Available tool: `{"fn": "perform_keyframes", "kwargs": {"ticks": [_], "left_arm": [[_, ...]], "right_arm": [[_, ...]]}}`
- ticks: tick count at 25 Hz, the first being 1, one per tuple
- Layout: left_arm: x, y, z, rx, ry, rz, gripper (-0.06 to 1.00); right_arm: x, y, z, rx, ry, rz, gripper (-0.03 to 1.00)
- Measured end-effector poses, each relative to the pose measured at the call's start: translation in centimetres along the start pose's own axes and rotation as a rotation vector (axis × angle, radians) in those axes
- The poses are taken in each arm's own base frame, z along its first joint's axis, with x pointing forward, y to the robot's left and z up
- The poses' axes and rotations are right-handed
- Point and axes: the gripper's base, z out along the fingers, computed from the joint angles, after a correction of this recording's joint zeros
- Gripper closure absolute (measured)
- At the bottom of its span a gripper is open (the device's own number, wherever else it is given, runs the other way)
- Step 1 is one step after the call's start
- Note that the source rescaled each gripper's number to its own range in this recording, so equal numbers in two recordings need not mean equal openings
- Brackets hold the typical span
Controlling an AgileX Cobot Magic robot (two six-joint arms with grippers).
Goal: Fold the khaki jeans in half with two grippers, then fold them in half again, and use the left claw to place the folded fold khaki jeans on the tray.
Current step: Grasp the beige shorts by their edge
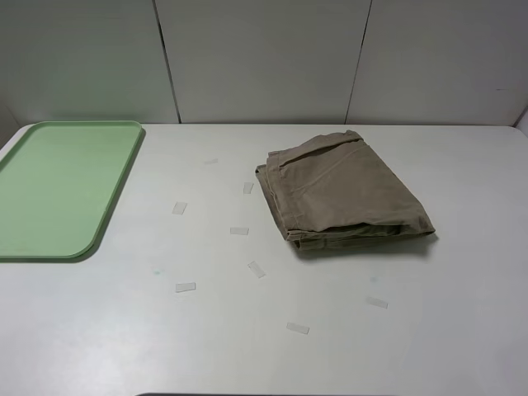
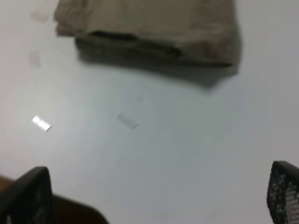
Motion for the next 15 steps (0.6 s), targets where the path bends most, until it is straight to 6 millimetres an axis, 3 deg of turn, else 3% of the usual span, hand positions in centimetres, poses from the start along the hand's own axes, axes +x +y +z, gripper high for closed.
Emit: {"fn": "perform_keyframes", "kwargs": {"ticks": [9,15], "left_arm": [[0.0,0.0,0.0,-0.001,0.0,0.001,-0.04],[0.0,0.0,0.0,-0.001,0.0,0.001,-0.04]], "right_arm": [[3.7,0.0,-1.2,0.144,-0.222,0.062,-0.03],[3.9,0.0,-0.9,0.186,-0.225,0.053,-0.03]]}}
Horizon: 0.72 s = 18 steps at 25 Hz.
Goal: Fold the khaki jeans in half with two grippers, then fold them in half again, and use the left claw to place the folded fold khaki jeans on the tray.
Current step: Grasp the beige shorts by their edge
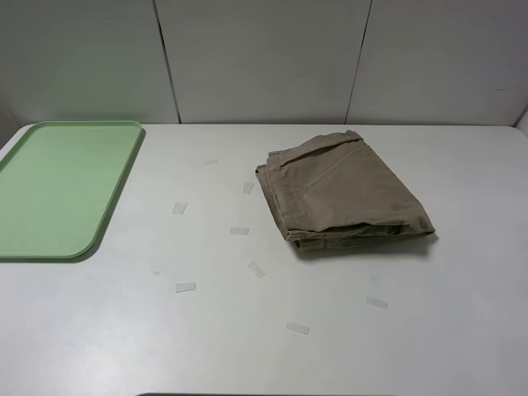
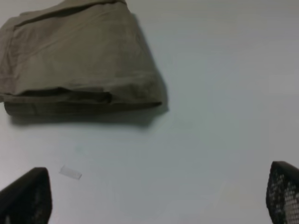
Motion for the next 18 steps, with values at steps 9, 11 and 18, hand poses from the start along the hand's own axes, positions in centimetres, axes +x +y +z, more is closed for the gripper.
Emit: {"fn": "perform_keyframes", "kwargs": {"ticks": [9,11,18], "left_arm": [[0.0,0.0,0.0,0.0,0.0,0.0,-0.04],[0.0,0.0,0.0,0.0,0.0,0.0,-0.04],[0.0,0.0,0.0,0.0,0.0,0.0,-0.04]], "right_arm": [[-0.13,0.01,0.14,0.036,-0.027,0.016,-0.03],[-0.2,-0.03,0.17,0.047,-0.037,0.017,-0.03],[-0.04,-0.13,1.06,0.053,-0.059,0.014,-0.03]]}}
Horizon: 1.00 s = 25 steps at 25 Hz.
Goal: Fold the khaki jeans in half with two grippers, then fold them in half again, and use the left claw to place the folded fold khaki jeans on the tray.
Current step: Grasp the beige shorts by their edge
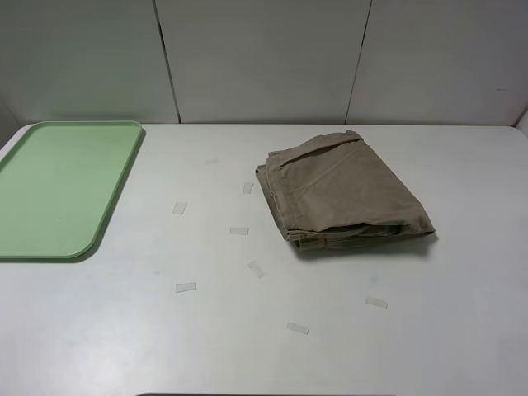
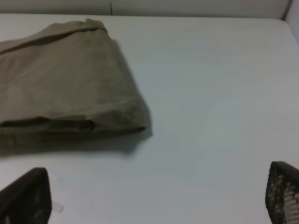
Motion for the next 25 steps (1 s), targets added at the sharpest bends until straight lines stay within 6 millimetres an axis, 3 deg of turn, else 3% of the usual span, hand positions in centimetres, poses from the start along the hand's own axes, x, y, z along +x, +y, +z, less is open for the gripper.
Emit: {"fn": "perform_keyframes", "kwargs": {"ticks": [25], "left_arm": [[0.0,0.0,0.0,0.0,0.0,0.0,-0.04]], "right_arm": [[-0.02,-0.02,0.0,0.002,-0.002,-0.002,-0.03]]}}
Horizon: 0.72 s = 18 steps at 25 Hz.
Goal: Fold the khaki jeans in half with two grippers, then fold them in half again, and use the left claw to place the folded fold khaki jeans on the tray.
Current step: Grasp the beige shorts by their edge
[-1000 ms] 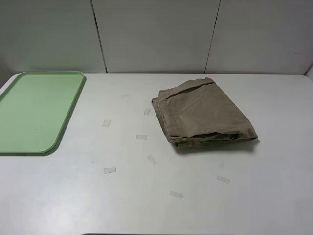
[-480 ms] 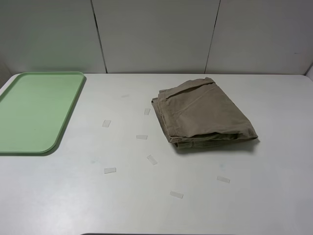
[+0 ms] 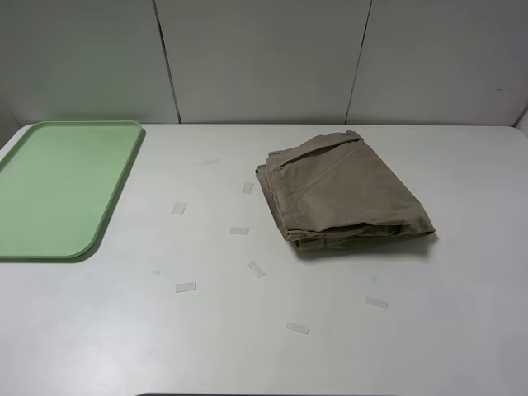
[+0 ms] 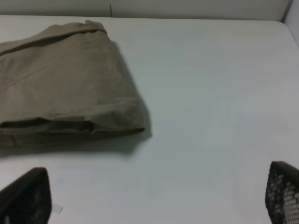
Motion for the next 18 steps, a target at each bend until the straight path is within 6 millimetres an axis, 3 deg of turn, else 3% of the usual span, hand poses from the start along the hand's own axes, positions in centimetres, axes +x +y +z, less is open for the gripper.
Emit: {"fn": "perform_keyframes", "kwargs": {"ticks": [18], "left_arm": [[0.0,0.0,0.0,0.0,0.0,0.0,-0.04]], "right_arm": [[0.0,0.0,0.0,0.0,0.0,0.0,-0.03]]}}
